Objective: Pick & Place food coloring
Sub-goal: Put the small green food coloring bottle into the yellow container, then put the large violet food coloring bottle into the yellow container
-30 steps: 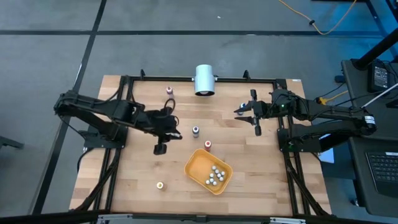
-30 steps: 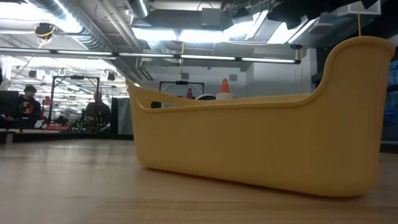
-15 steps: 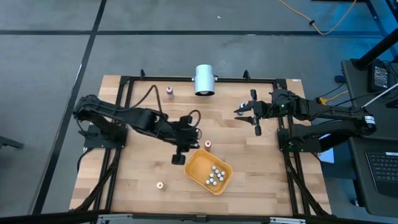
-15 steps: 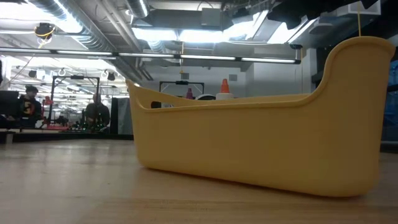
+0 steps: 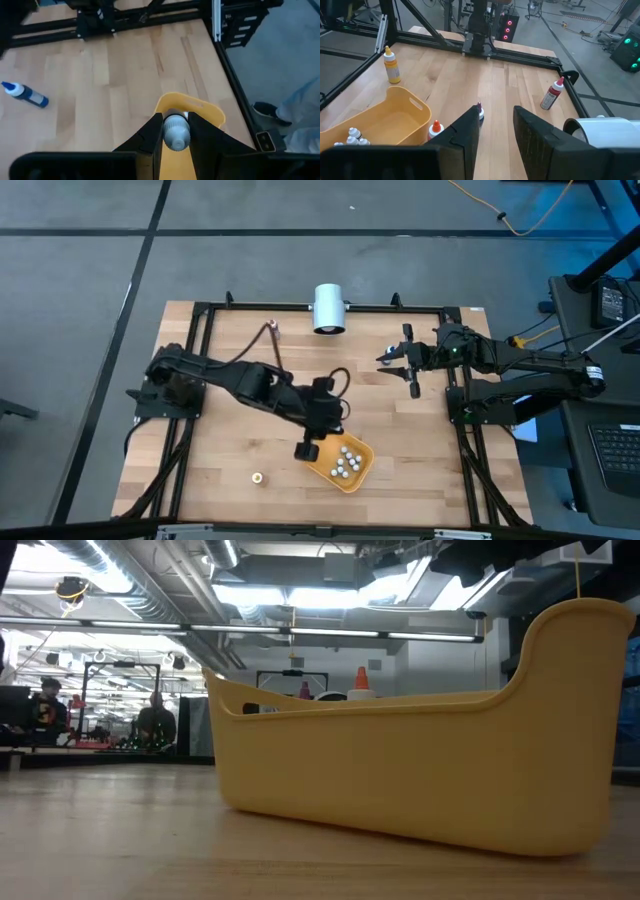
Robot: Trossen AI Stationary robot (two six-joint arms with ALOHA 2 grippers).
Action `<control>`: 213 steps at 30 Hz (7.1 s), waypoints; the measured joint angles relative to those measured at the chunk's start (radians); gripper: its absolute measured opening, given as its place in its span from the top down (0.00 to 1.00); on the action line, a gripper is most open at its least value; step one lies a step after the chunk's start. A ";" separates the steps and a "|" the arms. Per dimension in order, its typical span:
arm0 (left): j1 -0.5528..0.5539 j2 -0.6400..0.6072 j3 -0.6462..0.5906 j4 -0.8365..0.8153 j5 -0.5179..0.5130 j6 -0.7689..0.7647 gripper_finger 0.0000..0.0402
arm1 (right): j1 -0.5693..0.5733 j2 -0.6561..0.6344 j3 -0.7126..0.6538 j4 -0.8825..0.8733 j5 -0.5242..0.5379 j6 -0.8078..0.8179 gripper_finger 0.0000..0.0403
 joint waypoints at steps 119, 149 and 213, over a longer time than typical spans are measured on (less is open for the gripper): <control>-0.009 0.354 -0.398 0.470 0.134 -0.006 0.70 | 0.000 0.000 0.000 0.000 0.000 0.000 0.70; -0.009 0.339 0.101 -0.135 0.064 0.132 0.68 | 0.000 0.000 0.000 0.000 0.000 0.000 0.70; 0.494 -0.143 -0.434 -0.067 0.184 0.315 0.67 | 0.000 0.000 0.000 0.000 0.000 0.000 0.70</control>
